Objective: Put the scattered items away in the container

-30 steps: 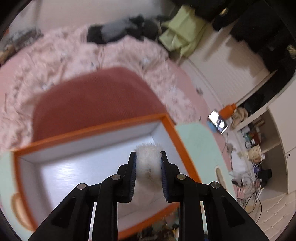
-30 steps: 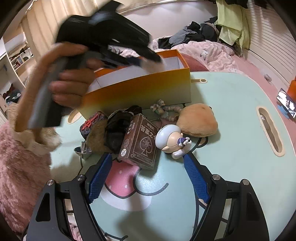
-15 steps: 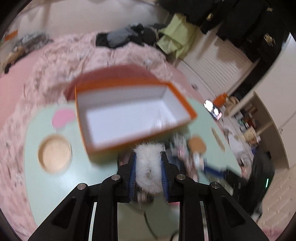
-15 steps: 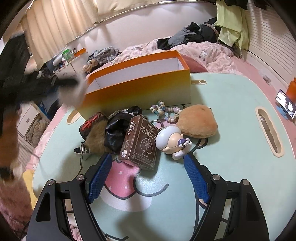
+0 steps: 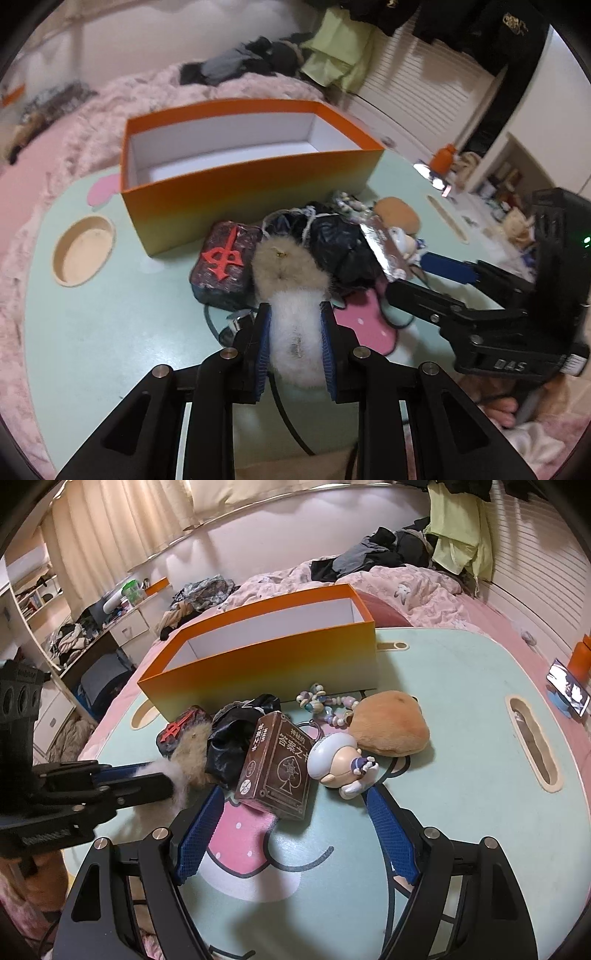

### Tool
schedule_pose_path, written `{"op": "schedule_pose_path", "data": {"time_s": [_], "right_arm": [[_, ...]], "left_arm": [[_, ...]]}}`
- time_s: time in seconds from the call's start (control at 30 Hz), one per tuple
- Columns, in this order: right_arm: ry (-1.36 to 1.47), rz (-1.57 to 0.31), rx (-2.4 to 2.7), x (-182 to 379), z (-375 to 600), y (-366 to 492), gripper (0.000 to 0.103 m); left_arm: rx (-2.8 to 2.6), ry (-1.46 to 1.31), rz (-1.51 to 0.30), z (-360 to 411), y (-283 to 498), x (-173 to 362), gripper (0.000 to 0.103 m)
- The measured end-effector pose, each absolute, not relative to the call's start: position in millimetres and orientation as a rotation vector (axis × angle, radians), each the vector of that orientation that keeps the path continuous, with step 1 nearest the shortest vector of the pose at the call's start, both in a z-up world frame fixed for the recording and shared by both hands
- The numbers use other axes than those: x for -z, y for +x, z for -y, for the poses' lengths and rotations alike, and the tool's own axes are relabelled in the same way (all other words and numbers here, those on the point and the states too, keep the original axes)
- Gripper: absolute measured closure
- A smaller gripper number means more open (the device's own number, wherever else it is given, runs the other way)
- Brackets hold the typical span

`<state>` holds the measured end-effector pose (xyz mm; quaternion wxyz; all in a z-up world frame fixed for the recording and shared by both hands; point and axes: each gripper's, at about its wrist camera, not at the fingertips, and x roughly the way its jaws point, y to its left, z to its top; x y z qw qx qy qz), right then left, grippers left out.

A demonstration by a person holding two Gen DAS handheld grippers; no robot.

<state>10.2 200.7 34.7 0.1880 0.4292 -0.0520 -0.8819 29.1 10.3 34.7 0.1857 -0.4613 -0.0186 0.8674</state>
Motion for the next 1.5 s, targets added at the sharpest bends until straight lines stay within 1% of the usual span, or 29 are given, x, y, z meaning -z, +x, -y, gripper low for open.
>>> {"op": "schedule_pose_path", "data": {"time_s": [0.07, 0.1, 0.13, 0.17, 0.27, 0.33, 0.43, 0.6, 0.7, 0.73, 0.83, 0.87, 0.97, 1.07, 1.17, 1.5], "right_arm": [[1.213, 0.154, 2.473, -33.3, -200.8, 9.5, 0.023], [1.215, 0.155, 2.472, -33.0, -200.8, 9.5, 0.023], [1.214, 0.155, 2.473, -33.0, -201.0, 9.8, 0.023], [1.211, 0.154, 2.475, -33.2, -201.5, 10.0, 0.023], [1.201, 0.159, 2.483, -34.3, -203.2, 10.4, 0.023], [1.195, 0.163, 2.481, -36.1, -204.3, 9.6, 0.023], [1.175, 0.125, 2.470, -50.6, -204.2, 0.8, 0.023], [1.153, -0.003, 2.470, -108.2, -192.4, -44.4, 0.023], [1.251, -0.089, 2.425, -122.6, -175.1, -90.5, 0.023], [1.316, -0.120, 2.395, -119.9, -167.3, -109.7, 0.023], [1.484, -0.137, 2.303, -101.9, -150.9, -152.0, 0.039], [1.528, -0.129, 2.258, -94.1, -147.1, -160.8, 0.040], [1.608, -0.146, 2.203, -74.1, -139.6, -178.1, 0.040], [1.675, -0.269, 2.239, -57.5, -131.5, -186.3, 0.040], [1.719, -0.327, 2.197, -47.1, -124.8, -190.5, 0.040], [1.825, -0.352, 2.152, -39.5, -129.4, -204.6, 0.040]], "left_arm": [[-2.471, -1.300, 0.048, -13.0, 29.3, -32.9, 0.056], [-2.484, -1.291, 0.056, -13.0, 30.2, -32.4, 0.038], [-2.504, -1.272, 0.063, -13.0, 31.9, -33.0, 0.032], [-2.528, -1.249, 0.062, -12.7, 34.0, -34.4, 0.031], [-2.605, -1.165, 0.066, -11.1, 43.0, -40.3, 0.025], [-2.640, -1.119, 0.091, -10.1, 48.6, -43.1, 0.018], [-2.698, -1.058, 0.110, -12.0, 58.1, -44.6, 0.013], [-2.801, -0.979, 0.154, -10.6, 71.2, -44.6, 0.012], [-2.847, -0.937, 0.198, -5.5, 77.1, -44.5, 0.012], [-2.849, -0.933, 0.209, -3.7, 77.4, -44.5, 0.011], [-2.842, -0.945, 0.216, -2.9, 76.6, -41.9, 0.011], [-2.836, -0.952, 0.214, -3.9, 76.2, -40.6, 0.011], [-2.820, -0.971, 0.193, -8.1, 75.9, -37.8, 0.011], [-2.812, -0.976, 0.190, -7.7, 75.2, -36.2, 0.011], [-2.811, -0.983, 0.206, -5.5, 73.2, -35.2, 0.011], [-2.803, -0.988, 0.208, -4.6, 73.5, -34.1, 0.011]]}}
